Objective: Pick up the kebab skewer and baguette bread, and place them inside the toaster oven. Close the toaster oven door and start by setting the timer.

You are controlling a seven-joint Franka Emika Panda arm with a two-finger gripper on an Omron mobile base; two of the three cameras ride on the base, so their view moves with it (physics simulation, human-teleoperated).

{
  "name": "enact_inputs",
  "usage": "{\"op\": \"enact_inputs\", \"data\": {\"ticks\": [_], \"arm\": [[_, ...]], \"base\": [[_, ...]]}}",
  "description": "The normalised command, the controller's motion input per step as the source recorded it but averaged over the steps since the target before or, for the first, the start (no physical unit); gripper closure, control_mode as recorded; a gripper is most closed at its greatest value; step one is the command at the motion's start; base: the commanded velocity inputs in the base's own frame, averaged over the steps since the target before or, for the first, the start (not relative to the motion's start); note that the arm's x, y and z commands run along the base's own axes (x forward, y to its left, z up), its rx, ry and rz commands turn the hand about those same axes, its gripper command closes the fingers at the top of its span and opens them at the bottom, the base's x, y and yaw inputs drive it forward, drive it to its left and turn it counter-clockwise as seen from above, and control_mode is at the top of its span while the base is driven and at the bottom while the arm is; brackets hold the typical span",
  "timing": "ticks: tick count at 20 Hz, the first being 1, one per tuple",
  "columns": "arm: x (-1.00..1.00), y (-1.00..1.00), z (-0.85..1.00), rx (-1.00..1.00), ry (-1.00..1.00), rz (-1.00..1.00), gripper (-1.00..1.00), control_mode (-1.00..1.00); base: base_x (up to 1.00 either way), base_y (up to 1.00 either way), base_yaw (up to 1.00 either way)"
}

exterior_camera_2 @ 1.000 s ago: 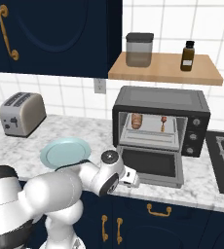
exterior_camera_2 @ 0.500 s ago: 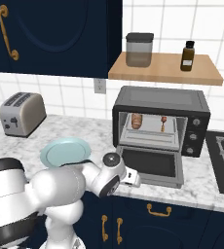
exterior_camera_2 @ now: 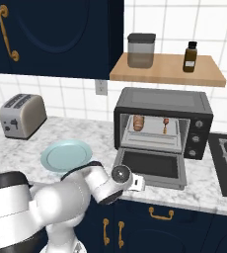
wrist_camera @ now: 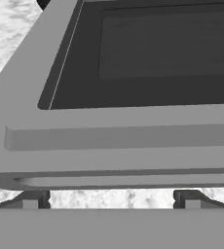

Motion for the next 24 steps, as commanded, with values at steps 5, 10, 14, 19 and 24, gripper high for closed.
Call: {"op": "enact_inputs", "data": {"ticks": [5, 10, 14, 19, 24], "arm": [[0.34, 0.00, 0.14, 0.00, -0.26, 0.00, -1.00, -1.00], [0.38, 0.00, 0.26, 0.00, -0.28, 0.00, -1.00, -1.00], [0.46, 0.01, 0.58, 0.01, -0.25, 0.00, -1.00, -1.00], [0.51, 0.03, 0.83, 0.00, -0.18, 0.00, -1.00, -1.00], [0.60, 0.06, 0.84, 0.00, -0.13, 0.00, -1.00, -1.00]], "base": [[0.00, 0.00, 0.00], [0.00, 0.00, 0.00], [0.00, 0.00, 0.00], [0.00, 0.00, 0.00], [0.00, 0.00, 0.00]]}}
